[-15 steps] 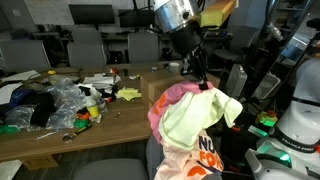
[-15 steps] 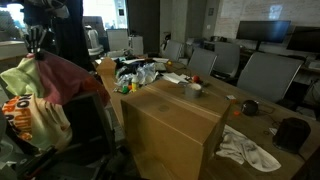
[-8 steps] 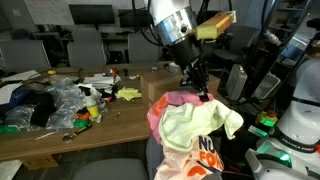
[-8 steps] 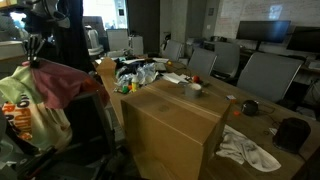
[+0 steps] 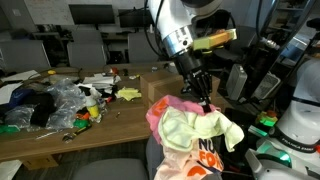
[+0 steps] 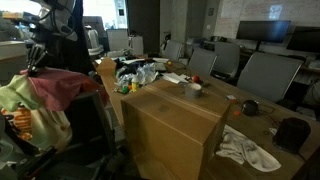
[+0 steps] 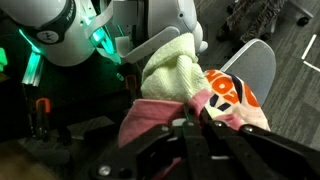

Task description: Pick up the shirts on the box and put them on the chair.

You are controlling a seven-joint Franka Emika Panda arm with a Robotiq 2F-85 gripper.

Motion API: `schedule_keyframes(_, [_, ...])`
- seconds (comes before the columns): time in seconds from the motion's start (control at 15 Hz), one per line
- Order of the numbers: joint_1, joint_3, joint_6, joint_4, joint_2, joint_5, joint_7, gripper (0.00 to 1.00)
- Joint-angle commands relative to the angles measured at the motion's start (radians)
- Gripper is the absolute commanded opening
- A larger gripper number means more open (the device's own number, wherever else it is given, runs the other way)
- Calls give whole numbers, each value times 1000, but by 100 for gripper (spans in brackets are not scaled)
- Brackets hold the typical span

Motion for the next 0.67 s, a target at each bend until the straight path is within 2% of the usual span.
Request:
schedule_keyframes(0.0, [-36, -29, 38, -69, -33, 52, -5, 2])
schedule_keyframes(0.6, [-75, -53, 61, -118, -44, 55, 20, 2])
